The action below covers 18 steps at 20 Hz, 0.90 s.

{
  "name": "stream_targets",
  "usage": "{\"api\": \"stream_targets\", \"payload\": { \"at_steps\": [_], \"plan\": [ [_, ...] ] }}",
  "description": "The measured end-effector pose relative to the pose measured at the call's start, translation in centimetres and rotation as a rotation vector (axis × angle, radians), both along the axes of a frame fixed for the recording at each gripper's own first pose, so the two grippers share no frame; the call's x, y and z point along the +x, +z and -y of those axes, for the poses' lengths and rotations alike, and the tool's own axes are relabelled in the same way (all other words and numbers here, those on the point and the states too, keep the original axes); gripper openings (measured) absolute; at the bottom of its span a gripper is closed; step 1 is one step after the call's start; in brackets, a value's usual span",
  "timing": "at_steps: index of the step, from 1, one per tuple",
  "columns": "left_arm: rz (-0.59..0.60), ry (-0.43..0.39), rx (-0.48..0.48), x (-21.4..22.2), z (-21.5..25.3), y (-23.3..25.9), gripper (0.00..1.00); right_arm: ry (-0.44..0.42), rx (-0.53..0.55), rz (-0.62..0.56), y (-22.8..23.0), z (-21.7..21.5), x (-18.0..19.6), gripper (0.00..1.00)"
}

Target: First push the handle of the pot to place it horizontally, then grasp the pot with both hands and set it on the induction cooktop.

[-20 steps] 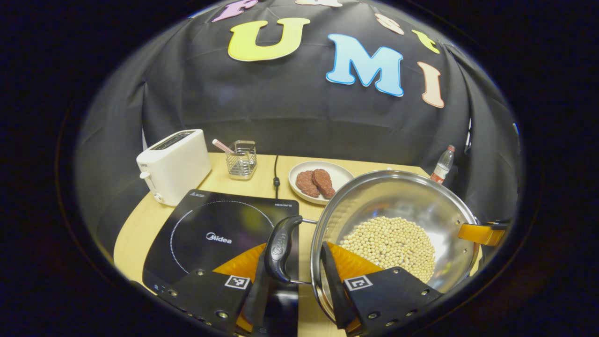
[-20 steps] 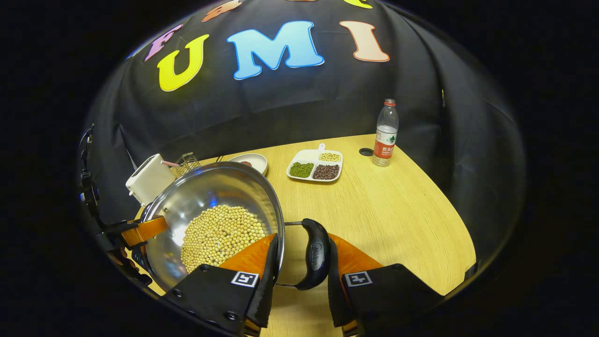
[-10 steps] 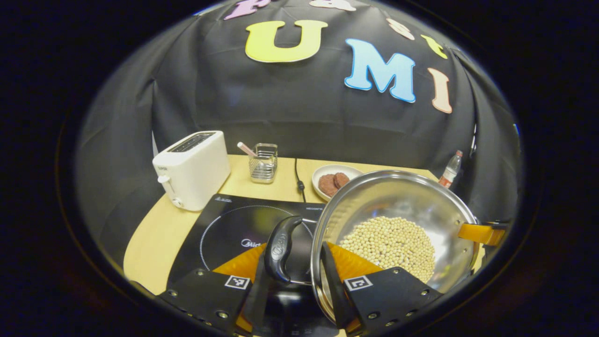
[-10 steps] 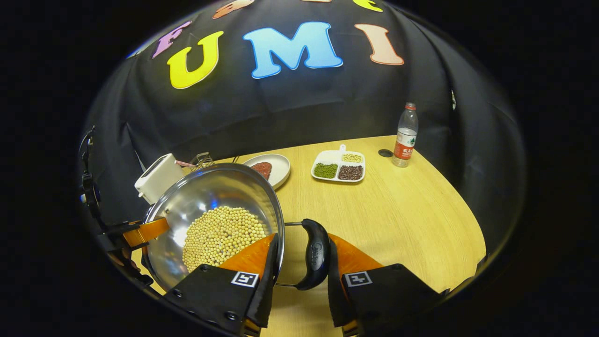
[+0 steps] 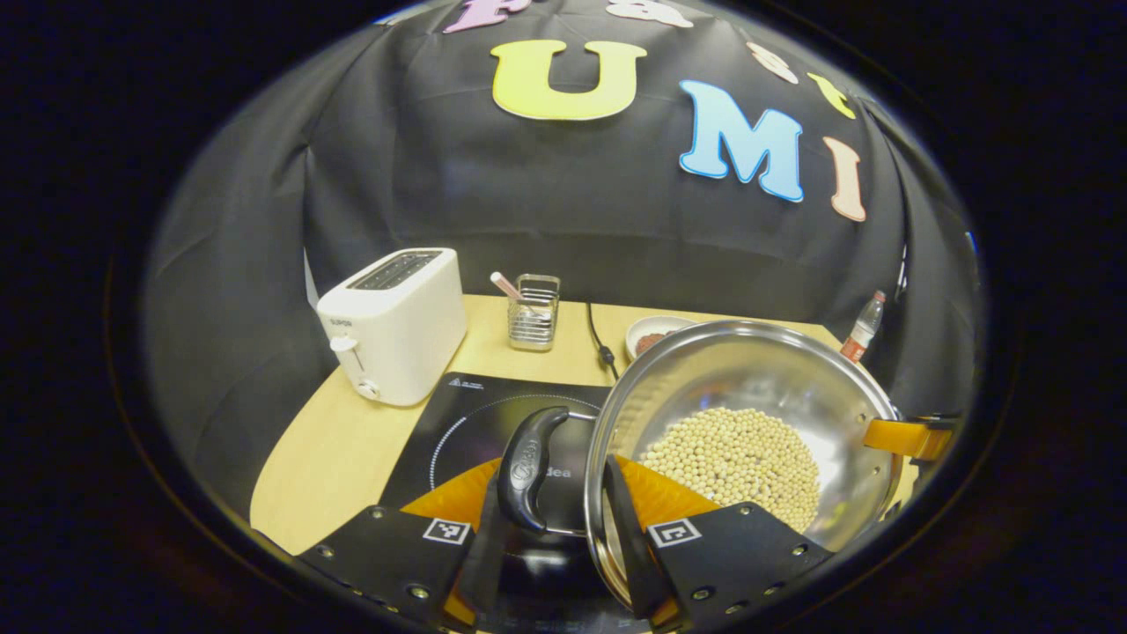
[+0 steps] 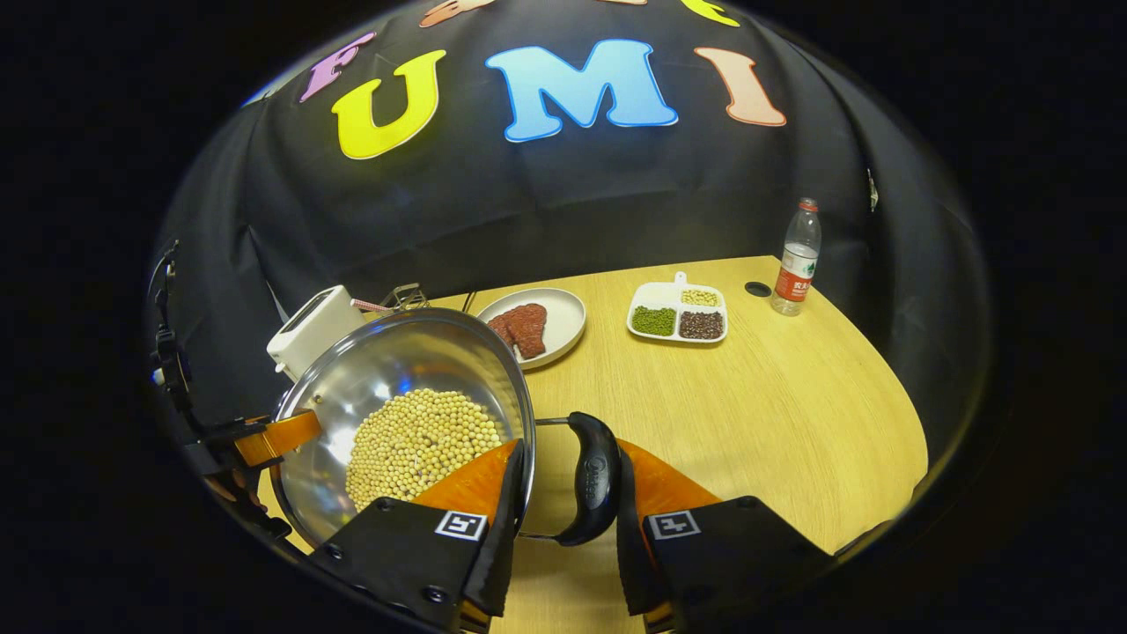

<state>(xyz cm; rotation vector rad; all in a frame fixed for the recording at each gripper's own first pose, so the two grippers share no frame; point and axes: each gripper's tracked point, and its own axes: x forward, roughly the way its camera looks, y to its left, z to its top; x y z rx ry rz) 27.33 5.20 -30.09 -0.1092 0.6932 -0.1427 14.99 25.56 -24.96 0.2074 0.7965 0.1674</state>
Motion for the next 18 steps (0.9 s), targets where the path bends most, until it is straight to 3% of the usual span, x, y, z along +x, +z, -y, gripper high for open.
{"api": "stream_targets", "payload": {
  "at_steps": [8,18],
  "plan": [
    [-0.005,0.007,0.003,1.7,-3.9,-0.8,0.58,0.011,0.012,-0.004,0.1,-4.0,1.2,0.48],
    [-0.012,0.002,0.013,3.5,-7.7,-2.4,0.58,0.020,0.028,-0.016,-0.6,-7.9,2.2,0.52]
  ]
}}
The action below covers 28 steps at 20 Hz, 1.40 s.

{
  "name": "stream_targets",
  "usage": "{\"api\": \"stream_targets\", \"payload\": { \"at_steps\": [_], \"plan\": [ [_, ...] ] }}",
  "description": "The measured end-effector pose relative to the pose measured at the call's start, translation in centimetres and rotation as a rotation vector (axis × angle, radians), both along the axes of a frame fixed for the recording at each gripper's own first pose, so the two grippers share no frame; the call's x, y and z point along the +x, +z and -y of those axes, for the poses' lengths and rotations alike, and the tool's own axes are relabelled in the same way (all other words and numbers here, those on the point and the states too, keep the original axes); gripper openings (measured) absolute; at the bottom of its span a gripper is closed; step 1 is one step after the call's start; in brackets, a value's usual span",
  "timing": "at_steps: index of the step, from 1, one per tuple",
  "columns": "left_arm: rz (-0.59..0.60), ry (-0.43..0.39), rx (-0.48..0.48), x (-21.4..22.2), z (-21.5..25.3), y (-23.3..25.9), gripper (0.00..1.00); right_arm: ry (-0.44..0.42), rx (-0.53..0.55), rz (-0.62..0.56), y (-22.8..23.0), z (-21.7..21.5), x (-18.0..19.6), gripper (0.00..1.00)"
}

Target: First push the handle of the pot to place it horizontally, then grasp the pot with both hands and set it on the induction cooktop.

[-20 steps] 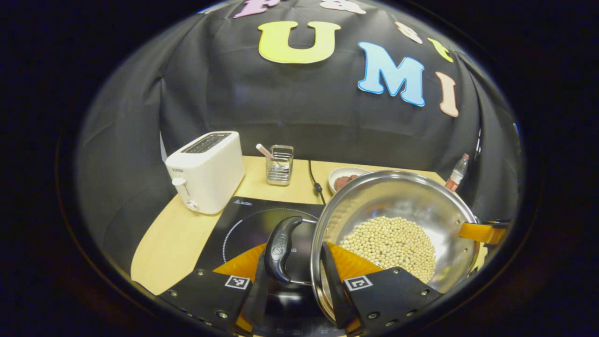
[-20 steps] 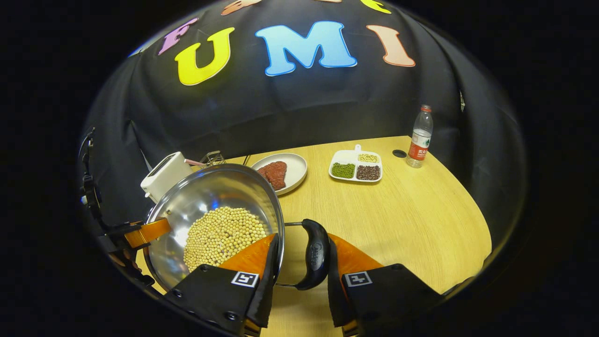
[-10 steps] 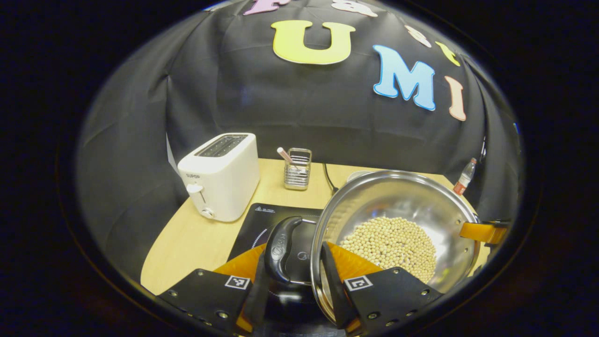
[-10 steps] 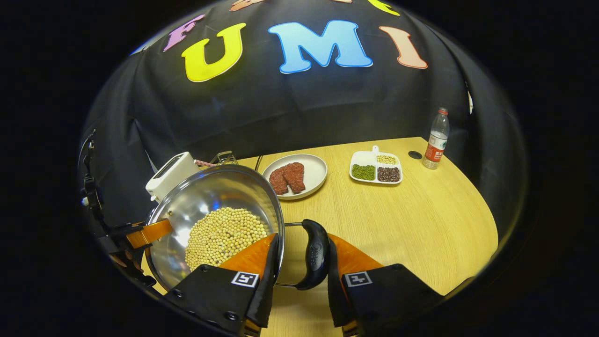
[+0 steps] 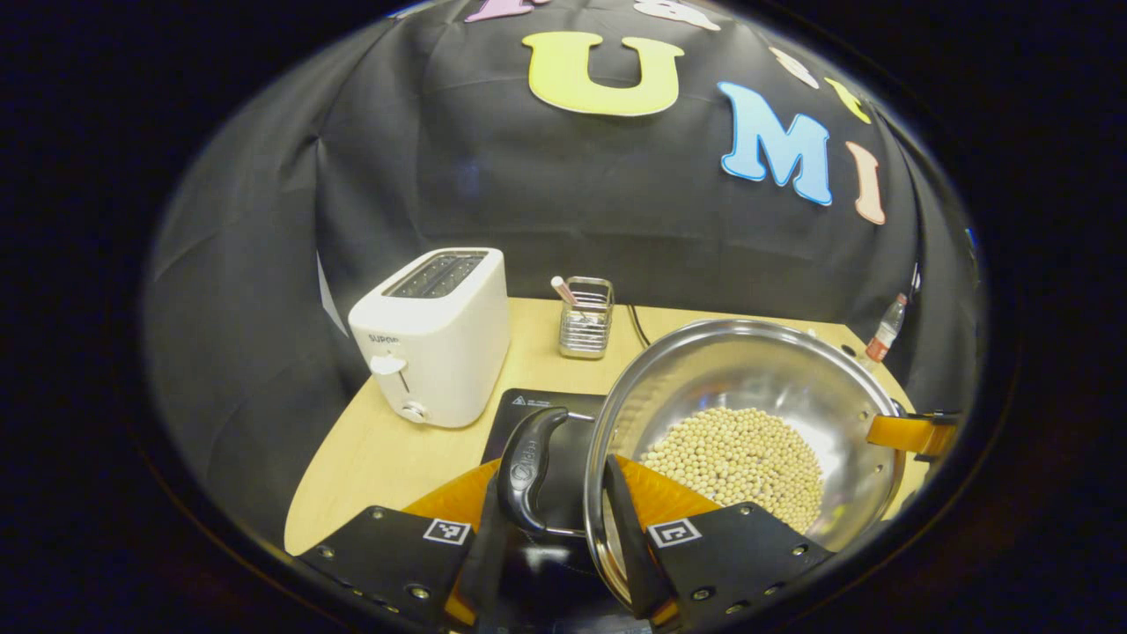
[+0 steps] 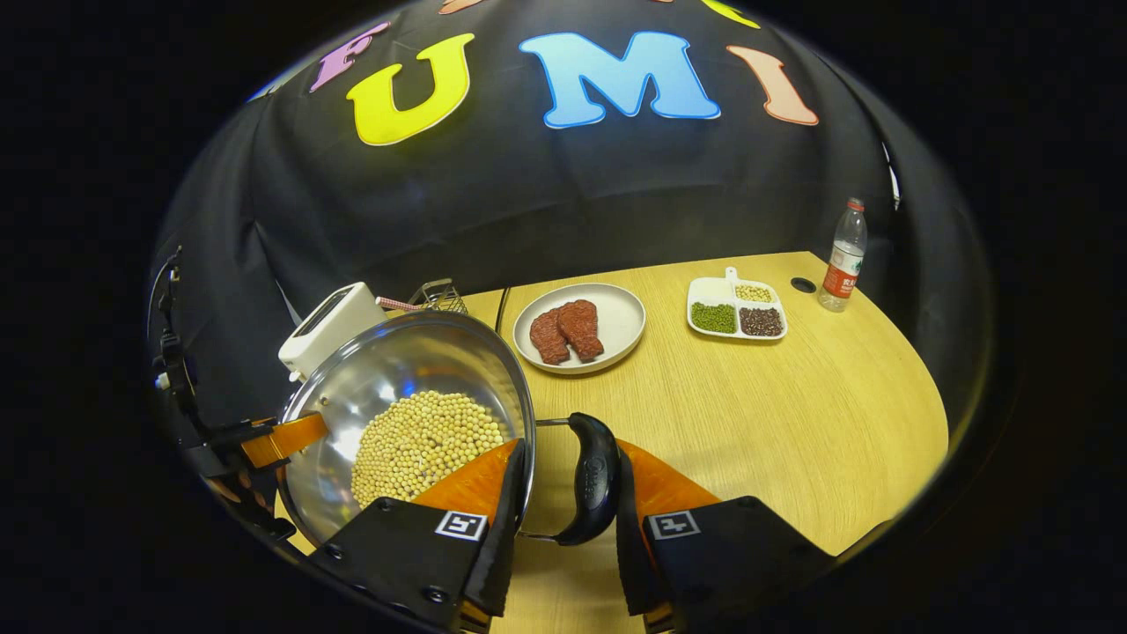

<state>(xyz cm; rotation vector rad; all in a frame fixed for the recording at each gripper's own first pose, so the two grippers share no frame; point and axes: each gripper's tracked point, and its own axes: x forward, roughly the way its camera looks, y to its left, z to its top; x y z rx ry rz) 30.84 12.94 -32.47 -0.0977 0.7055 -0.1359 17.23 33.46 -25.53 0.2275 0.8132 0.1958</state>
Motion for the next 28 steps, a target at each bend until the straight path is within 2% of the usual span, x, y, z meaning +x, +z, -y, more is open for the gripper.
{"api": "stream_targets", "payload": {
  "at_steps": [2,5,6,10,11,13,14,15,16,18,20,21,22,23,25,26,27,28],
  "plan": [
    [-0.003,-0.001,0.001,0.4,-0.5,-0.5,0.58,0.002,0.002,-0.001,-0.2,-0.7,0.1,0.48],
    [-0.011,-0.003,0.006,0.8,-1.6,-1.1,0.58,0.003,0.006,-0.011,-0.6,-1.6,0.3,0.48],
    [-0.014,-0.004,0.008,0.9,-1.9,-1.4,0.58,0.005,0.008,-0.016,-0.8,-2.0,0.2,0.52],
    [-0.020,-0.007,0.019,1.4,-2.9,-1.9,0.58,0.010,0.015,-0.026,-1.3,-3.2,0.5,0.52],
    [-0.022,-0.007,0.022,1.4,-3.1,-1.9,0.58,0.012,0.017,-0.027,-1.5,-3.4,0.6,0.48],
    [-0.028,-0.005,0.027,1.5,-3.7,-1.9,0.58,0.016,0.022,-0.032,-1.9,-4.0,0.9,0.48],
    [-0.030,-0.004,0.030,1.7,-4.1,-2.2,0.58,0.017,0.026,-0.034,-2.0,-4.3,1.0,0.52],
    [-0.030,-0.004,0.033,1.8,-4.3,-2.5,0.58,0.018,0.028,-0.036,-2.0,-4.5,1.0,0.48],
    [-0.031,-0.005,0.035,2.1,-4.5,-3.0,0.58,0.019,0.031,-0.037,-2.2,-4.8,1.1,0.52],
    [-0.031,-0.005,0.041,2.5,-5.2,-3.3,0.58,0.022,0.035,-0.040,-2.4,-5.3,1.2,0.48],
    [-0.032,-0.007,0.046,2.7,-5.2,-3.5,0.58,0.026,0.036,-0.039,-2.6,-5.8,1.3,0.52],
    [-0.035,-0.007,0.045,2.8,-5.3,-3.6,0.58,0.025,0.037,-0.039,-2.7,-5.8,1.4,0.48],
    [-0.039,-0.006,0.044,2.9,-5.4,-4.0,0.58,0.027,0.037,-0.042,-2.8,-6.0,1.4,0.52],
    [-0.040,-0.004,0.041,3.0,-5.4,-4.1,0.58,0.028,0.036,-0.043,-3.0,-6.0,1.4,0.48],
    [-0.045,-0.002,0.037,3.0,-5.4,-4.6,0.58,0.030,0.033,-0.044,-3.1,-6.1,1.5,0.48],
    [-0.047,0.000,0.035,2.9,-5.4,-4.8,0.58,0.031,0.032,-0.046,-3.3,-6.2,1.4,0.52],
    [-0.049,0.001,0.033,3.1,-5.4,-5.1,0.58,0.031,0.031,-0.047,-3.4,-6.2,1.4,0.49],
    [-0.053,0.001,0.031,3.3,-5.4,-5.3,0.58,0.032,0.030,-0.048,-3.5,-6.2,1.4,0.52]
  ]
}}
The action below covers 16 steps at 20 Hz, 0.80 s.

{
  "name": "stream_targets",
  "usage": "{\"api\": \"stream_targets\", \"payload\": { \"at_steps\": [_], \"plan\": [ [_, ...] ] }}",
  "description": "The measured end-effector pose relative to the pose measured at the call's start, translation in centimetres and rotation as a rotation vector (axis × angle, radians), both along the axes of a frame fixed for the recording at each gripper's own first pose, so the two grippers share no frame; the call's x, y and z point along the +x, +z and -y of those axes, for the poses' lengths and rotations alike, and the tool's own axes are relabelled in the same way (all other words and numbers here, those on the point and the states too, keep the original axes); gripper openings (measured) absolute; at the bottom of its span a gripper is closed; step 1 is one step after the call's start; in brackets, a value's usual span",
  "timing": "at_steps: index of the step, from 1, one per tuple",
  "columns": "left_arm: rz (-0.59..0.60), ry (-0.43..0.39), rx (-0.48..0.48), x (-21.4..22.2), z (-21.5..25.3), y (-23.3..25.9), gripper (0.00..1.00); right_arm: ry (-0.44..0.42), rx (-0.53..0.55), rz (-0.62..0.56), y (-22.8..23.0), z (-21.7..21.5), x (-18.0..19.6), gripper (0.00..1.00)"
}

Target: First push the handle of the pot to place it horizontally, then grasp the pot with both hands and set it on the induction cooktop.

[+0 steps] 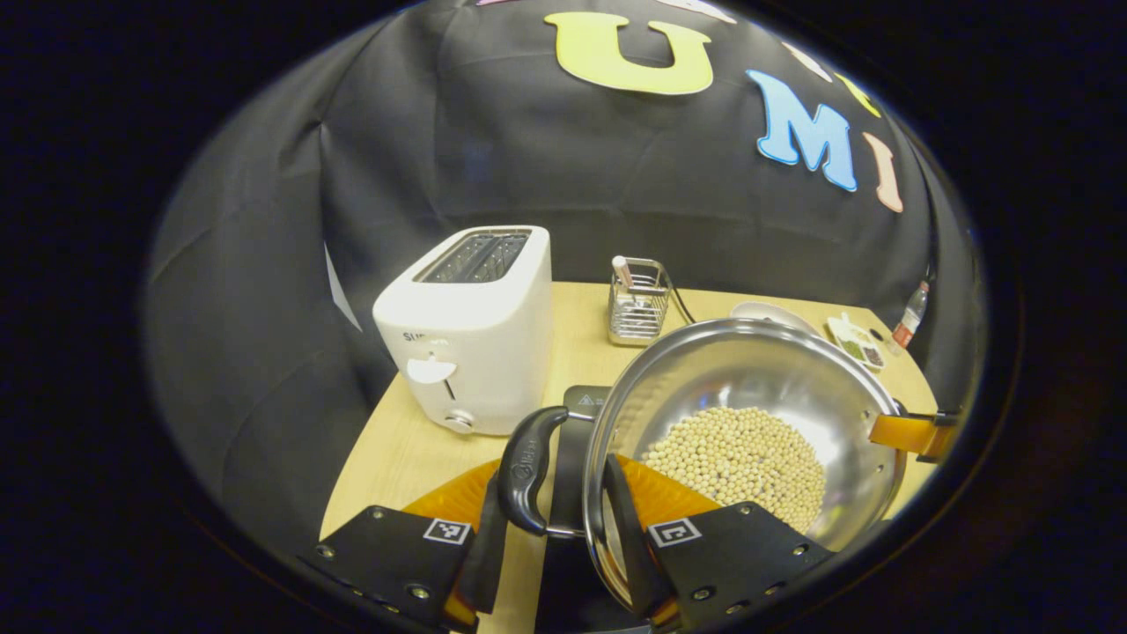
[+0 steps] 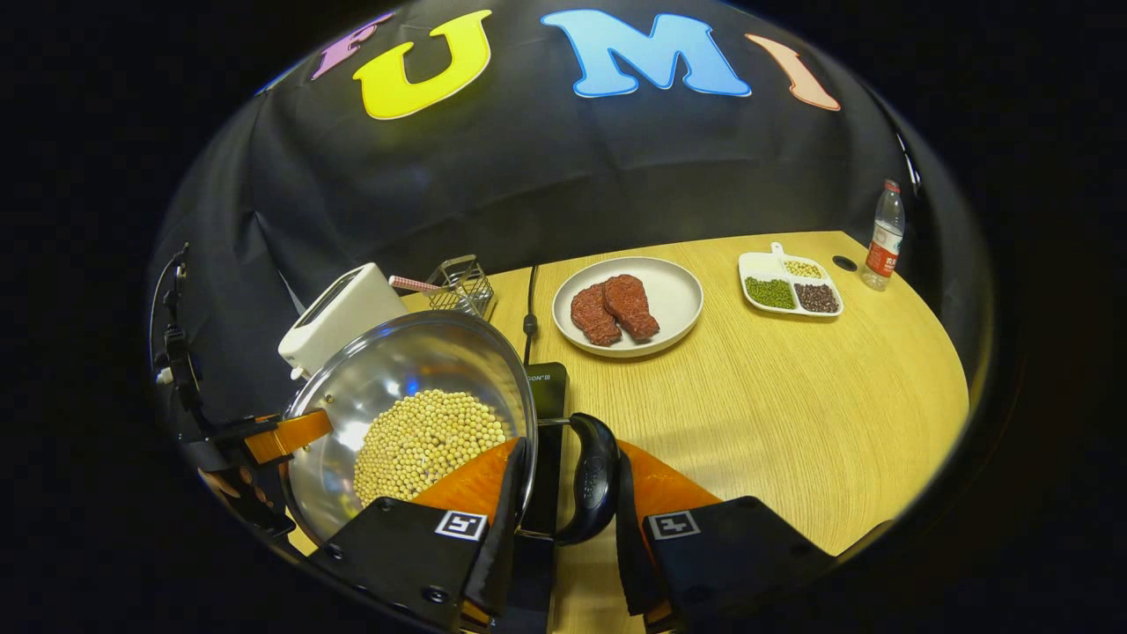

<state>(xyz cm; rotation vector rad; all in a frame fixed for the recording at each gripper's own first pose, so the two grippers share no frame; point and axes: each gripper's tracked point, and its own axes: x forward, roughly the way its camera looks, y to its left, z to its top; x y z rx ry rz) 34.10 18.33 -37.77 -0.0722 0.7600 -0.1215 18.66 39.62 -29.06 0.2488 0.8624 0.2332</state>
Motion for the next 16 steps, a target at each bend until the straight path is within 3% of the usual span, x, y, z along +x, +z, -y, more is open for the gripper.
{"api": "stream_targets", "payload": {
  "at_steps": [8,14,15,16],
  "plan": [
    [-0.010,0.004,0.001,0.5,0.0,-1.4,0.58,-0.004,0.011,-0.007,-0.6,-0.3,0.6,0.49],
    [0.044,0.029,0.026,-0.9,0.4,0.1,0.68,0.027,0.005,0.055,0.2,-0.5,0.8,0.60],
    [0.062,0.039,0.015,-0.8,0.8,0.5,0.80,0.021,-0.008,0.080,0.8,0.0,0.8,0.83],
    [0.088,0.059,0.014,-0.8,0.8,1.5,0.87,0.017,-0.016,0.106,1.5,0.3,0.9,1.00]
  ]
}}
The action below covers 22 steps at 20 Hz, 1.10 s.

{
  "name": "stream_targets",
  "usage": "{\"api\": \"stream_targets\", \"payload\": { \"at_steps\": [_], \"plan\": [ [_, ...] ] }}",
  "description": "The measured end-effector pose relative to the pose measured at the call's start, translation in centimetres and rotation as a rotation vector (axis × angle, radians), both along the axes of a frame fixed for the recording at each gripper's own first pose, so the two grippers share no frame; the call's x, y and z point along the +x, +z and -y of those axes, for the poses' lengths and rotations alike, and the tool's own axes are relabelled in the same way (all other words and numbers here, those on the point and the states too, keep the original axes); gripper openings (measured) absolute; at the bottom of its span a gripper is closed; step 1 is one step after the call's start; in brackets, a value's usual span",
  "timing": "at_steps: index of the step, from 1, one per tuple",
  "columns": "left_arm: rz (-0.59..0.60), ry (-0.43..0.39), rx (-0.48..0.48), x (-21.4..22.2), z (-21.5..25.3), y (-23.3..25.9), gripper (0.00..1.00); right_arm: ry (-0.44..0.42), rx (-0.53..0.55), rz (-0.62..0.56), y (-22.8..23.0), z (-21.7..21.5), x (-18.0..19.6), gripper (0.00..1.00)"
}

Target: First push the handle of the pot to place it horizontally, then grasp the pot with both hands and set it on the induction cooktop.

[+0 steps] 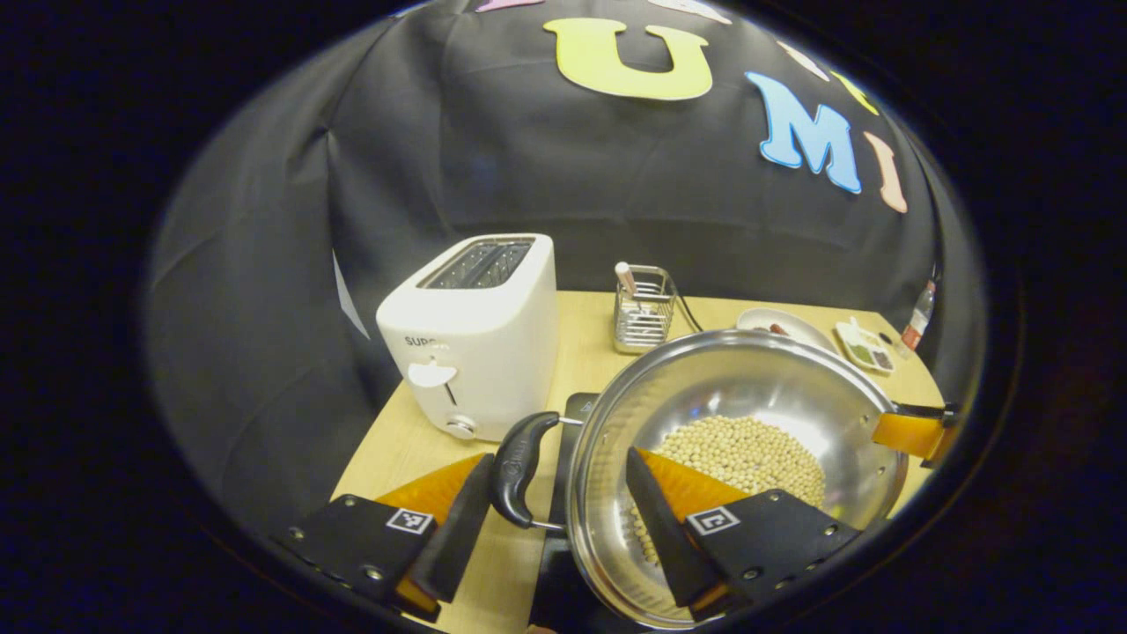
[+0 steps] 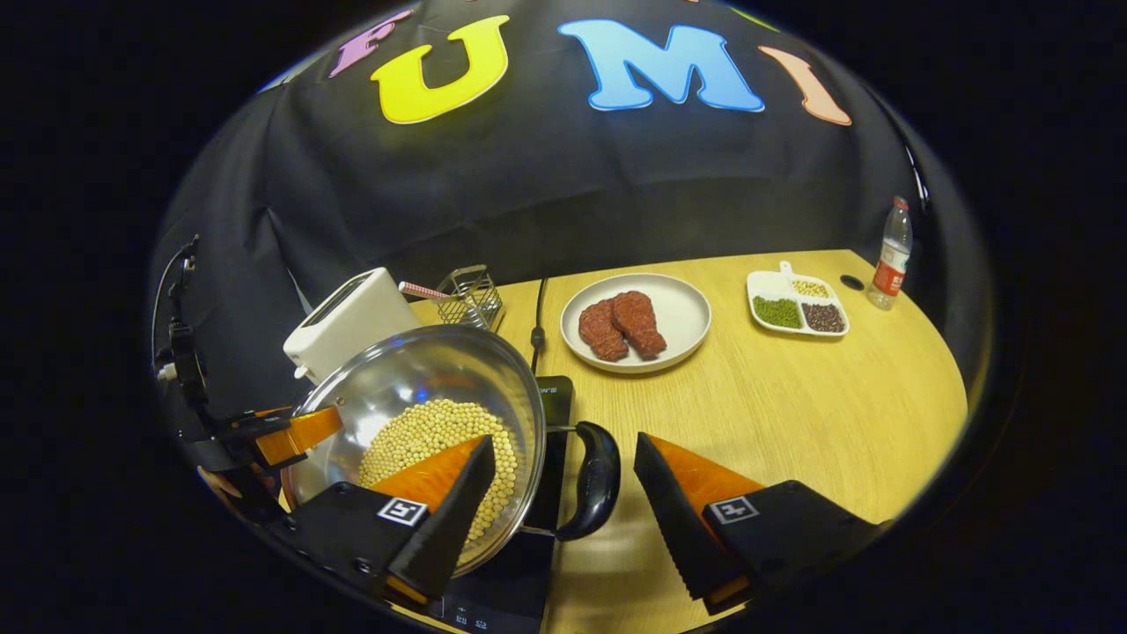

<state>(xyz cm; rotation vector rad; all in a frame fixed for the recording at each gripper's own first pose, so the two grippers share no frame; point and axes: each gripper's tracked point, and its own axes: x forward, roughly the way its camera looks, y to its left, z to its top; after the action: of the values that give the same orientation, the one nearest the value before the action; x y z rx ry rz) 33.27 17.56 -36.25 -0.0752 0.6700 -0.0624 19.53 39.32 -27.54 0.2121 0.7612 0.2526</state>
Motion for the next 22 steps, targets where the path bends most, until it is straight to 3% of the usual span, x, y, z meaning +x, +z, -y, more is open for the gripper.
{"api": "stream_targets", "payload": {
  "at_steps": [1,5,6,7,9,14,22],
  "plan": [
    [0.028,0.023,0.009,0.0,-0.2,1.0,0.90,-0.003,-0.007,0.029,0.9,0.5,0.0,0.95],
    [0.200,0.071,0.008,-1.9,0.8,8.2,0.90,-0.018,-0.021,0.175,6.0,4.0,-0.3,0.98],
    [0.248,0.079,0.011,-2.2,1.4,10.1,0.87,-0.026,-0.032,0.215,7.2,5.4,-0.4,0.98],
    [0.294,0.085,0.015,-2.7,2.0,12.0,0.92,-0.036,-0.045,0.254,8.4,6.9,-0.6,0.98],
    [0.363,0.091,0.021,-3.4,3.2,15.0,0.87,-0.055,-0.073,0.322,10.8,10.1,-1.1,0.98],
    [0.457,0.090,-0.016,-6.6,9.0,20.5,0.90,-0.107,-0.126,0.453,15.3,18.5,-3.5,0.98],
    [0.601,0.058,-0.021,-15.5,17.5,29.0,0.87,-0.186,-0.157,0.502,16.7,30.7,-8.7,0.98]
  ]
}}
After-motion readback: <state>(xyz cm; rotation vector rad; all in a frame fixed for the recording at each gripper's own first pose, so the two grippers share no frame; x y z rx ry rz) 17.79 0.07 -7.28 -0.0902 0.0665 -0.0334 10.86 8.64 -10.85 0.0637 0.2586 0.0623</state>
